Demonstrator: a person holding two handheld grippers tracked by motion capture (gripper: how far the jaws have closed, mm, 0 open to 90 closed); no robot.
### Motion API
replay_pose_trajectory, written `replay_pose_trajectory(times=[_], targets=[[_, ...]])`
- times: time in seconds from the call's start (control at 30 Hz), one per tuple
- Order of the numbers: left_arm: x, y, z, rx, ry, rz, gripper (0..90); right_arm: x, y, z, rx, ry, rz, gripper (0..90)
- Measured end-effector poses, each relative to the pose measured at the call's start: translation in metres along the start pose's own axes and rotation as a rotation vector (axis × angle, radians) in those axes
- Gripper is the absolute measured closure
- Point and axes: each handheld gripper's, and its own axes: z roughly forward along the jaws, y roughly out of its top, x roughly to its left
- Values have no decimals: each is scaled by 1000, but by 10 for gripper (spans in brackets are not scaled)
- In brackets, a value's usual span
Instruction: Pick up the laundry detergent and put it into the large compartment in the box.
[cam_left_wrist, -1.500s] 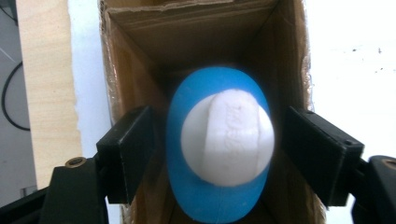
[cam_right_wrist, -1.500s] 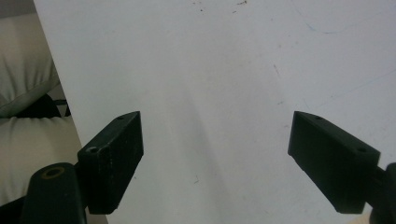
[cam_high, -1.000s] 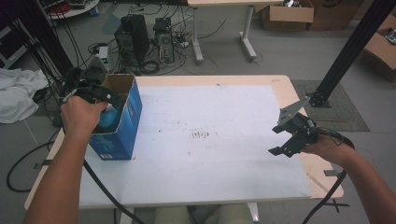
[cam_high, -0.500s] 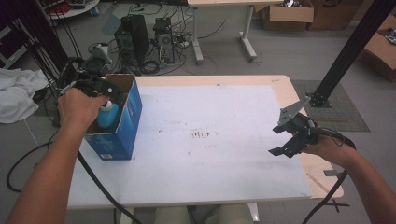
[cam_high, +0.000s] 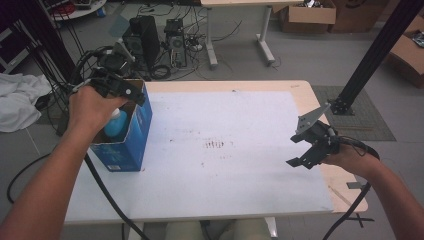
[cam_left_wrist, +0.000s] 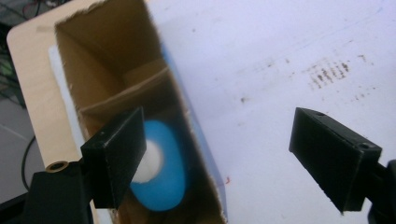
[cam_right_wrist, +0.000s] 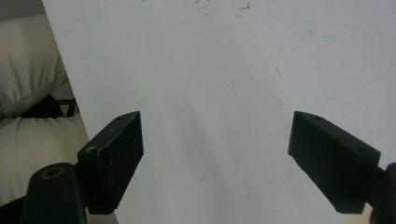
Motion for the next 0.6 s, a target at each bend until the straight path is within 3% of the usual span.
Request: replay_pose_trajectory(times=[0.37,0.6], targets=[[-33,17,2,-38,-89,202,196,1,2,1,4,6,3,178],[-65,34,9,-51,-163,356,193,2,5,1,11,10,0,178]])
